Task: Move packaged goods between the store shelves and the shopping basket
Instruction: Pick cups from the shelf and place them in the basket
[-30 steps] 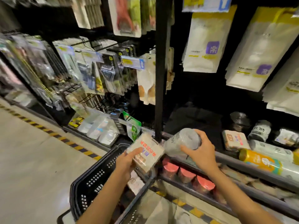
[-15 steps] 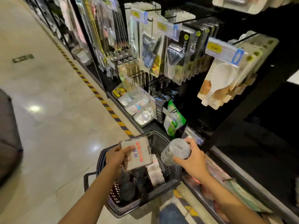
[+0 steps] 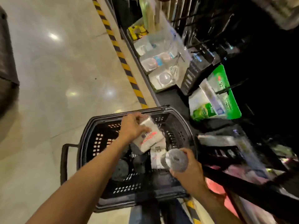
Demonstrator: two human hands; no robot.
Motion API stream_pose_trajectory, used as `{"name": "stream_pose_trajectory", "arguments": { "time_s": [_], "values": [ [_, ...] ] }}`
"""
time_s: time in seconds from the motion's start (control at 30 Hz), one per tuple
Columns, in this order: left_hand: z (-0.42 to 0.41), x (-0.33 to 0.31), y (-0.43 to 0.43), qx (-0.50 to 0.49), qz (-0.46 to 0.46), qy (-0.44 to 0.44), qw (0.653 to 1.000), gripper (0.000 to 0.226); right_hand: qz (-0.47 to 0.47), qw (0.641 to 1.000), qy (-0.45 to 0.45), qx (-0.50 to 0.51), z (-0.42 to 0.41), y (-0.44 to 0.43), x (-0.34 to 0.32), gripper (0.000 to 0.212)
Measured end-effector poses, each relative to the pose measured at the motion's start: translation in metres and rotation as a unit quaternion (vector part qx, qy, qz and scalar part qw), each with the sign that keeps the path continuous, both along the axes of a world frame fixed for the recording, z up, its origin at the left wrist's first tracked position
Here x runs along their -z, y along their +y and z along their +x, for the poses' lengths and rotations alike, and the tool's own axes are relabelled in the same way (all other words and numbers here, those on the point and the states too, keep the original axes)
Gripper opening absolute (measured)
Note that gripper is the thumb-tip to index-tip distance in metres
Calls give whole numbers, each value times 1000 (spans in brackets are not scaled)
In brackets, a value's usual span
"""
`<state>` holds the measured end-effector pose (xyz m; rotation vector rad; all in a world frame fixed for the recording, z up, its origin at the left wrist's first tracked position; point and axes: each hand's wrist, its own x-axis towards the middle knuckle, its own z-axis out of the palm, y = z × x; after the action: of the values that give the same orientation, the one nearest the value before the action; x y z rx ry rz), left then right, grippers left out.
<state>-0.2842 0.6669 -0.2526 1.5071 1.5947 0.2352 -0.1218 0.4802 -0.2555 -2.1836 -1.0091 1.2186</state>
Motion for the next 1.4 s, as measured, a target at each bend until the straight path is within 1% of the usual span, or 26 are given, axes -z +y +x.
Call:
{"name": "stream_pose_trajectory", "arguments": {
  "time_s": [0.1,0.2,0.3,0.37,0.43,0.53,0.57,0.7,0.87,1.0,1.17,1.27,1.4],
  "values": [
    [12,61,8,83,-13,12,996,48,-20,999,31,-1,-5,2,48,65],
    [24,116,13,135,-35,17,990,54,-25,998,32,41,-12,1,94,69],
    [36,170,17,199,-59,33,978,52,-12,998,22,60,-15,-2,134,69],
    [43,199,18,226,-81,43,970,50,3,998,10,58,-15,-5,158,70],
    [49,223,19,241,-102,44,964,48,-3,998,21,64,-17,-6,175,71],
    [58,250,22,254,-117,39,959,40,-7,997,21,75,-17,-4,192,67],
    [61,257,22,257,-124,40,957,40,-8,996,23,81,-17,-4,196,67],
    [72,276,21,253,-157,48,953,53,-16,995,50,85,-16,-7,207,72],
    [72,294,17,234,-172,57,955,54,-11,995,47,86,-17,-4,217,71],
    [68,313,14,227,-179,78,954,61,-3,994,51,96,-17,-6,227,69],
    [70,324,12,214,-179,73,957,58,2,993,57,99,-18,-6,234,67],
    [75,326,14,210,-187,51,958,55,2,993,55,103,-17,-5,237,67],
    [81,327,16,227,-193,54,953,49,2,993,54,105,-17,-7,239,65]
  ]
}}
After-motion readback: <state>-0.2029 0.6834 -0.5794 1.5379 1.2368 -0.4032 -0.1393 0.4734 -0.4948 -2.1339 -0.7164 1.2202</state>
